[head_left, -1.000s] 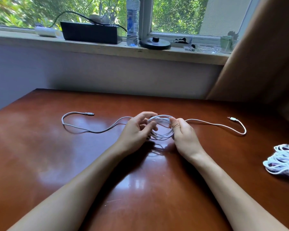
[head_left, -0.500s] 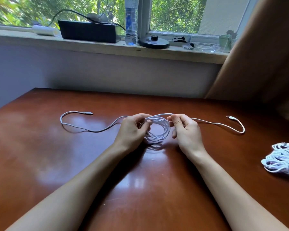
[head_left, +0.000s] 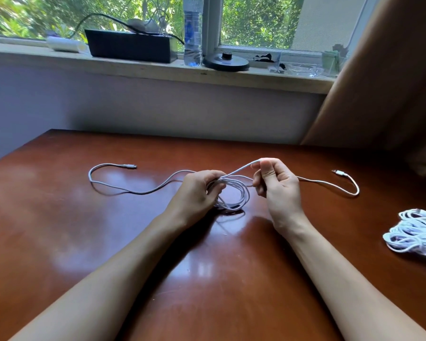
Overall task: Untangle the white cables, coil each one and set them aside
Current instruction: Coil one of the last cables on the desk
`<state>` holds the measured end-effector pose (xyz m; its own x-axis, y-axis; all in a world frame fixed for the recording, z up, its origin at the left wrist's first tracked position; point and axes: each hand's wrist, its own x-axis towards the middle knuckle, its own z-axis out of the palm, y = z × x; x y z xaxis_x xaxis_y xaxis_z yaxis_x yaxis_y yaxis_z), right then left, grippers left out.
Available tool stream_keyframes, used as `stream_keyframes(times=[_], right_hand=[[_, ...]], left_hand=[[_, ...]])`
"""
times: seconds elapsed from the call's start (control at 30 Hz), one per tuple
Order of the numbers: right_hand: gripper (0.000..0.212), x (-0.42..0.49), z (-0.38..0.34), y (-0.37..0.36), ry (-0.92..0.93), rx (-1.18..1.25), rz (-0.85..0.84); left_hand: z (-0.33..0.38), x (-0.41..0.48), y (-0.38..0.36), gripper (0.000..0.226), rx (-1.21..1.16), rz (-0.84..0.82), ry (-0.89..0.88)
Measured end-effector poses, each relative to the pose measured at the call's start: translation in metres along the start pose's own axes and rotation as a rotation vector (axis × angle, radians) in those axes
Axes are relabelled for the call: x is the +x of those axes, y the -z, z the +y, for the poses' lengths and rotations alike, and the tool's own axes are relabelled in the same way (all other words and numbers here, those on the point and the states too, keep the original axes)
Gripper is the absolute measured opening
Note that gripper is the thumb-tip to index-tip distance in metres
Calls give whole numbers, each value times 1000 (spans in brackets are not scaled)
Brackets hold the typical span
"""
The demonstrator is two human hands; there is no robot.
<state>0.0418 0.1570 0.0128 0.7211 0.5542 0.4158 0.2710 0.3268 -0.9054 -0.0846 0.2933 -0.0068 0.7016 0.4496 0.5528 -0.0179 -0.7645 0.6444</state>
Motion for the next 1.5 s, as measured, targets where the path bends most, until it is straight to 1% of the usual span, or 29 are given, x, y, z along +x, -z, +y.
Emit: stream_keyframes(times=[0.17, 0.27, 0.33, 0.4, 0.47, 0.57, 0.67, 0.77, 0.93, 1.0, 1.1, 1.2, 1.37, 1.43, 1.5], right_hand=[[23, -1, -5, 0, 14, 68, -28], [23, 0, -4, 0, 18, 69, -3], [24, 2, 0, 2, 3, 29, 41], [23, 5, 5, 8, 14, -89, 63], [20, 7, 9, 15, 65, -243, 35], [10, 8, 13, 22, 74, -303, -18], [5, 11, 18, 26, 81, -424, 2], [10, 13, 26, 30, 76, -579, 6], [15, 10, 27, 30, 48, -890, -133], [17, 9, 24, 29, 79, -931, -194], [16, 5, 22, 24, 136, -949, -338], [12, -2, 21, 15, 201, -889, -455], [18, -8, 20, 7, 289, -805, -492], [16, -10, 18, 5, 406, -834, -494], [19, -10, 17, 1, 568, -906, -449]], left_hand=[[0, 0, -2, 19, 65, 3, -55], [0, 0, -1, 17, 67, 5, -67], [1, -1, -1, 14, 47, 0, -54], [2, -3, -1, 14, -31, 31, 8], [5, -4, -2, 17, -108, 84, 96], [9, -2, -2, 17, -187, 128, 203], [15, -1, -2, 16, -300, 142, 297], [20, 0, -3, 13, -392, 169, 359], [21, 3, -2, 9, -502, 258, 445], [19, 4, -2, 9, -524, 289, 476], [16, 6, -1, 10, -542, 323, 519], [12, 6, 1, 11, -518, 345, 544], [6, 6, 6, 11, -417, 380, 519], [3, 5, 6, 12, -393, 385, 517], [-2, 5, 6, 13, -316, 375, 499]])
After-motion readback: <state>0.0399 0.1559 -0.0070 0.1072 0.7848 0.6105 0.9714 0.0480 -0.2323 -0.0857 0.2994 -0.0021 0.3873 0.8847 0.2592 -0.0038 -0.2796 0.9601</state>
